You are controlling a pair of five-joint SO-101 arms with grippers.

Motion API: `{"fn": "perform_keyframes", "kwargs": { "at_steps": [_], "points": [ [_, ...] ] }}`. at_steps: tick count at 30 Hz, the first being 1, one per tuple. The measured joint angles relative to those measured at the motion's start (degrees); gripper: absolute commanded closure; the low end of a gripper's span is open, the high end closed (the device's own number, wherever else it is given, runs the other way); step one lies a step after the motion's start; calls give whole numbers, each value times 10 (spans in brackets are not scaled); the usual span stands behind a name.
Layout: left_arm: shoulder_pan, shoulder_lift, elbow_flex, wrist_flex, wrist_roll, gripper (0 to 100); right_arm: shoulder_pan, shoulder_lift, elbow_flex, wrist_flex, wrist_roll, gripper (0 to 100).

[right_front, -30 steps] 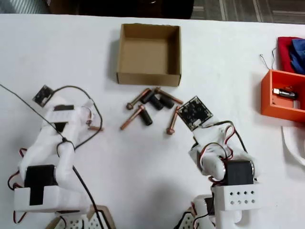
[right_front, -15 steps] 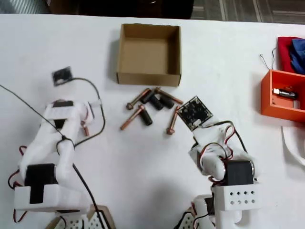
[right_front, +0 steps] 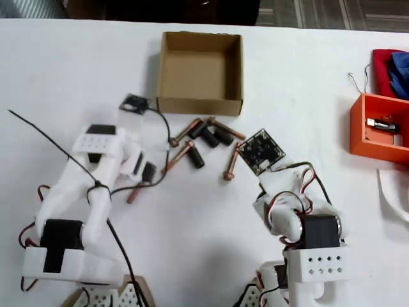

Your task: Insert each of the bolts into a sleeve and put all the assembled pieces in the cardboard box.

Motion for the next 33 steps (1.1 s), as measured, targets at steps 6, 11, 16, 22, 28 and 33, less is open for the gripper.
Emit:
{"fn": "perform_keyframes", "kwargs": {
  "at_steps": [6,11,16,22,28,33],
  "points": [
    [14,64,-58,70,-26,767,0,0,0,0,0,978],
    [34,180,-128,133,-69,767,0,0,0,0,0,978],
    [33,230,-182,145,-73,767,0,0,0,0,0,978],
    [33,238,-215,156,-73,767,0,0,0,0,0,978],
    [34,239,-270,173,-74,767,0,0,0,0,0,978],
    [34,239,-273,179,-76,767,0,0,0,0,0,978]
  ]
}}
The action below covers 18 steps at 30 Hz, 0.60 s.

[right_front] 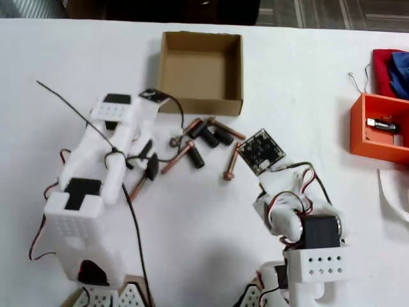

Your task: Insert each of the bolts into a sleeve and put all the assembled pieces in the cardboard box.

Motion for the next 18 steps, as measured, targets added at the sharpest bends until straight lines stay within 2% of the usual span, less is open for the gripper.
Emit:
{"fn": "perform_keyframes", "kwargs": {
  "at_steps": [5,11,18],
  "points": [
    [3,1,28,0,0,771,0,0,0,0,0,978],
    [3,2,32,0,0,885,0,0,0,0,0,978],
    [5,2,33,-17,0,778,0,0,0,0,0,978]
  ]
}}
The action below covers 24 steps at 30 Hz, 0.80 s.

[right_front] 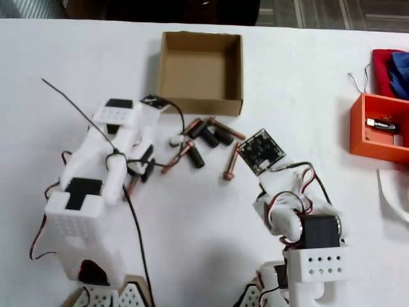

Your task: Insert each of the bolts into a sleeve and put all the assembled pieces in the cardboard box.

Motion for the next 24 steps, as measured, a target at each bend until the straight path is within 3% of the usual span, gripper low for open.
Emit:
{"fn": "perform_keyframes", "kwargs": {
  "at_steps": [11,18,24],
  "points": [
    [40,0,7,0,1,779,0,0,0,0,0,978],
    [42,20,6,-9,1,976,0,0,0,0,0,978],
    [45,57,-12,-9,1,975,0,0,0,0,0,978]
  ]
}}
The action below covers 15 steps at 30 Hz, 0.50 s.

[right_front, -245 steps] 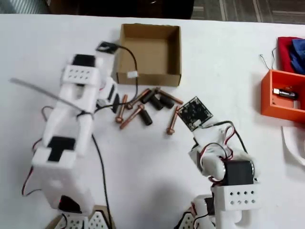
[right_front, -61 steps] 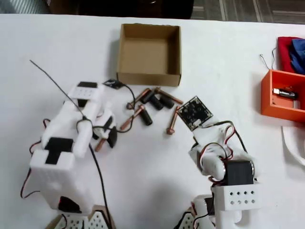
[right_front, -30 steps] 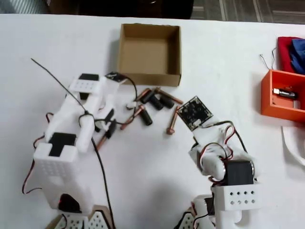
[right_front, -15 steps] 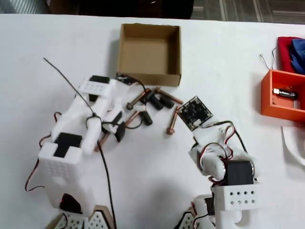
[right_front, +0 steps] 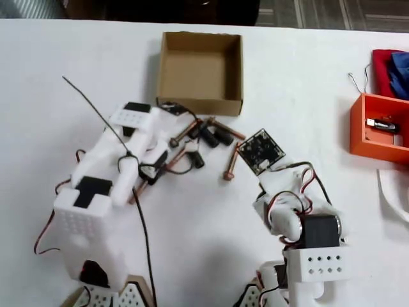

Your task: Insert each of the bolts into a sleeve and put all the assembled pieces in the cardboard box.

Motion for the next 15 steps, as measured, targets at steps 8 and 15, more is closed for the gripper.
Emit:
{"fn": "perform_keyframes", "kwargs": {
  "at_steps": [8,15],
  "points": [
    [-2,-6,-67,62,0,975,0,0,0,0,0,978],
    [-5,-185,-112,167,-1,975,0,-57,6,-9,0,978]
  ]
}}
